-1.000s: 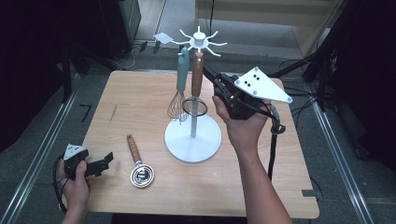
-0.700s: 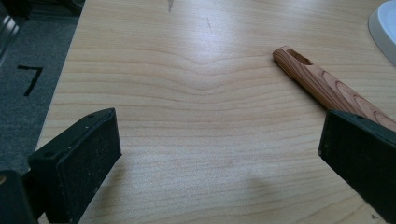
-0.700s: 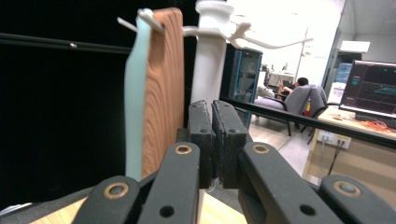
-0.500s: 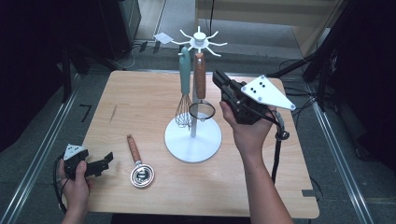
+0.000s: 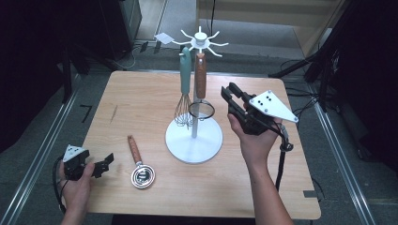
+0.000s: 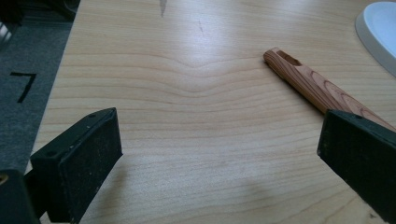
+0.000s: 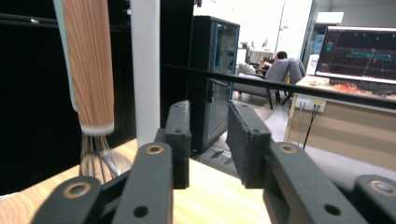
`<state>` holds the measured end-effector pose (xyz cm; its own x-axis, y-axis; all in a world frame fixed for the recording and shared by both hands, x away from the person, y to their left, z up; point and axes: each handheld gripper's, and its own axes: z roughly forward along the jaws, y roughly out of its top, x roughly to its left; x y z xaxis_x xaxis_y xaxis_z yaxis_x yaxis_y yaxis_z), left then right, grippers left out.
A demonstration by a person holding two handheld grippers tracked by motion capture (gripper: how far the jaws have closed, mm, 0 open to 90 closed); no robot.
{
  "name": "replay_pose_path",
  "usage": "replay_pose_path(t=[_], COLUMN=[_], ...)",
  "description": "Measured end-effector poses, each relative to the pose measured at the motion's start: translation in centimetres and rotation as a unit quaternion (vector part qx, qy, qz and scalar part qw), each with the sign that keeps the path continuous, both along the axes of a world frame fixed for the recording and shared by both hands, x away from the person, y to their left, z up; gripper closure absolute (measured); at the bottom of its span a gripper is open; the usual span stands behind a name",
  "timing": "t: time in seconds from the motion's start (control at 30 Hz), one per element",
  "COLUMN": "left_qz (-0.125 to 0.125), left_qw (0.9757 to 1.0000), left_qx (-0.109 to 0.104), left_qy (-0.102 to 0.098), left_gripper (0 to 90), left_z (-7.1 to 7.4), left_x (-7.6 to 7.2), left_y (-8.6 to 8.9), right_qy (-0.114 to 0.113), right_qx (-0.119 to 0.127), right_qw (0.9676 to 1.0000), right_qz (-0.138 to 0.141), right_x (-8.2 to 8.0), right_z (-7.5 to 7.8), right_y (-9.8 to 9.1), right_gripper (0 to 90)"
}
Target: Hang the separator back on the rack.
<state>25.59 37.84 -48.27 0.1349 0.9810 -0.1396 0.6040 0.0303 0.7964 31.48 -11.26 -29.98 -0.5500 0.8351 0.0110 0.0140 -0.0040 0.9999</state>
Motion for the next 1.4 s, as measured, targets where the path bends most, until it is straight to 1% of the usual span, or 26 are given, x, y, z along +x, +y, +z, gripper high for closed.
replay_pose_path(t=[0.07,0.1,0.13,0.2,0.23,0.27,0.37,0.4,0.47,0.5,0.53,0.6,0.67,0.73,0.8,0.9,0.93,1.07,1.13,1.23,1.33,1.37,1.4], left_qz=[-0.006,-0.006,-0.004,0.001,0.007,0.007,-0.001,-0.006,-0.017,-0.026,-0.034,-0.049,-0.068,-0.082,-0.092,-0.108,-0.112,-0.118,-0.122,-0.129,-0.136,-0.139,-0.140], left_qw=[1.0000,0.9999,0.9998,0.9996,0.9996,0.9997,0.9999,0.9999,0.9998,0.9996,0.9994,0.9987,0.9975,0.9963,0.9952,0.9933,0.9928,0.9919,0.9913,0.9904,0.9892,0.9887,0.9887], left_qx=[0.007,0.010,0.022,0.029,0.028,0.023,0.005,0.000,-0.002,-0.001,-0.003,-0.008,-0.013,-0.012,-0.016,-0.014,-0.013,-0.011,-0.011,-0.009,-0.005,-0.004,-0.004], left_qy=[0.002,0.002,-0.001,-0.004,-0.007,-0.008,-0.013,-0.013,-0.011,-0.007,-0.005,0.004,0.013,0.021,0.027,0.038,0.041,0.047,0.047,0.050,0.053,0.055,0.054], left_gripper=[6.4,7.6,10.9,18.0,23.3,30.3,50.9,56.9,67.4,71.6,77.6,88.5,90.0,90.0,90.0,90.0,90.0,90.0,90.0,90.0,90.0,90.0,90.0], left_z=[0.0,0.0,0.0,0.1,0.2,0.2,0.4,0.5,0.5,0.5,0.4,0.3,0.3,0.3,0.2,0.1,0.1,-0.1,-0.2,-0.3,-0.3,-0.4,-0.4], left_x=[0.0,0.0,-0.1,-0.2,-0.3,-0.4,-0.7,-0.8,-1.0,-1.0,-1.0,-1.0,-1.0,-1.1,-1.2,-1.3,-1.3,-1.4,-1.4,-1.4,-1.6,-1.6,-1.6], left_y=[-0.2,-0.4,-0.6,-0.8,-0.8,-0.8,-0.9,-1.0,-1.3,-1.5,-1.7,-2.0,-2.4,-2.8,-3.3,-4.1,-4.2,-4.6,-4.8,-5.2,-5.7,-5.8,-6.0], right_qy=[0.006,0.009,0.011,0.017,0.021,0.026,0.035,0.039,0.053,0.056,0.060,0.070,0.078,0.082,0.089,0.101,0.107,0.112,0.114,0.116,0.129,0.128,0.130], right_qx=[0.000,0.000,0.000,-0.005,-0.005,-0.004,-0.003,-0.006,-0.010,-0.012,-0.015,-0.014,-0.019,-0.023,-0.024,-0.028,-0.029,-0.027,-0.030,-0.037,-0.034,-0.037,-0.038], right_qw=[1.0000,1.0000,0.9999,0.9998,0.9998,0.9996,0.9994,0.9992,0.9985,0.9983,0.9981,0.9975,0.9968,0.9963,0.9957,0.9945,0.9939,0.9933,0.9930,0.9926,0.9911,0.9911,0.9907], right_qz=[-0.001,-0.002,-0.002,-0.005,-0.006,-0.006,-0.007,-0.007,-0.007,-0.006,-0.007,-0.005,-0.005,-0.004,-0.006,-0.005,-0.003,-0.005,-0.008,-0.009,-0.008,-0.008,-0.006], right_x=[0.0,-0.1,-0.1,-0.2,-0.3,-0.5,-0.8,-1.0,-1.3,-1.4,-1.5,-1.8,-2.1,-2.4,-2.7,-3.2,-3.4,-3.9,-4.2,-4.7,-5.2,-5.2,-5.4], right_z=[-0.7,-1.1,-1.3,-2.0,-2.5,-2.9,-4.0,-4.5,-5.6,-6.0,-6.4,-7.2,-8.0,-8.6,-9.3,-10.4,-10.8,-11.7,-12.1,-12.7,-13.6,-13.9,-14.2], right_y=[-0.3,-0.4,-0.5,-0.8,-1.0,-1.1,-1.6,-1.7,-2.0,-2.1,-2.2,-2.5,-2.8,-3.0,-3.2,-3.5,-3.6,-4.4,-4.6,-4.8,-5.3,-5.5,-5.6], right_gripper=[66.3,65.5,65.0,63.5,63.0,62.1,58.9,57.7,55.9,55.1,54.2,52.8,51.8,51.3,51.0,50.4,49.8,44.5,42.3,41.7,41.7,41.6,41.5])
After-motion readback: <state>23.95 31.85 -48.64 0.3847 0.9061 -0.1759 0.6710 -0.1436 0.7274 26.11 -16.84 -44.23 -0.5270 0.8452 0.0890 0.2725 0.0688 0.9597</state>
